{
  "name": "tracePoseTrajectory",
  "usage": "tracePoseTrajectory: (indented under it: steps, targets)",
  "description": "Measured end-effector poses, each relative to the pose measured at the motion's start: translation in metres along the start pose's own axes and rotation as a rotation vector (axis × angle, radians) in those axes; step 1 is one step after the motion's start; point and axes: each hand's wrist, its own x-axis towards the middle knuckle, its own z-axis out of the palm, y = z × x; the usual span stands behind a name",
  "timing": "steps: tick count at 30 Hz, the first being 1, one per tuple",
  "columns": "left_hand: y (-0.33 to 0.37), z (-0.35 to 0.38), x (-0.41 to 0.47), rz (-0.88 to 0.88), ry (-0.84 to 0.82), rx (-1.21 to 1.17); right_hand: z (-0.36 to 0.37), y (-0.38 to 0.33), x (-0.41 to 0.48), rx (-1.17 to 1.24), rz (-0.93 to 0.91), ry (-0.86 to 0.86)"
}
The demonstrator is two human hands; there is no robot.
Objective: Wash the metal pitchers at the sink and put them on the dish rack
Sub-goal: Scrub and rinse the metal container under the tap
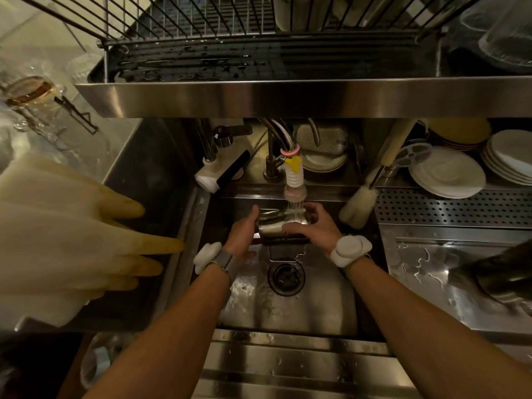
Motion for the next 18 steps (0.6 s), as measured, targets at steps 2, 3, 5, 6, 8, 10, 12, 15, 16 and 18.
tracePoseTrajectory:
  steps: [2, 3, 5, 6, 8, 10, 12, 15, 16, 18]
  targets:
    - [0.000, -0.001, -0.002, -0.007, 0.000, 0.019, -0.004, 0.002, 0.000, 0.103, 0.034, 0.078]
    - [0.000, -0.001, -0.001, -0.007, 0.000, 0.031, -0.006, 0.002, -0.001, 0.142, 0.043, 0.108]
    - [0.001, 0.001, -0.004, 0.003, 0.001, 0.035, -0.007, 0.003, 0.000, 0.094, 0.029, 0.092]
    - [0.001, 0.002, -0.002, 0.012, 0.000, 0.040, -0.006, 0.004, 0.000, 0.028, 0.010, 0.062]
    - [0.001, 0.005, -0.001, 0.046, -0.002, 0.090, -0.001, 0.001, -0.001, -0.096, -0.042, 0.031]
    - [0.003, 0.011, -0.002, 0.133, 0.004, 0.116, 0.002, -0.003, -0.001, -0.188, -0.094, 0.019]
    - [0.006, 0.015, -0.003, 0.130, -0.049, 0.113, 0.008, -0.009, -0.001, -0.323, -0.157, 0.005]
    - [0.011, 0.018, -0.012, 0.003, -0.156, 0.146, 0.017, -0.013, -0.002, -0.507, -0.224, -0.024]
    - [0.010, 0.018, -0.011, -0.022, -0.182, 0.161, 0.018, -0.010, 0.000, -0.530, -0.229, -0.033]
    - [0.008, 0.019, -0.011, -0.018, -0.200, 0.128, 0.017, -0.007, 0.001, -0.526, -0.234, -0.044]
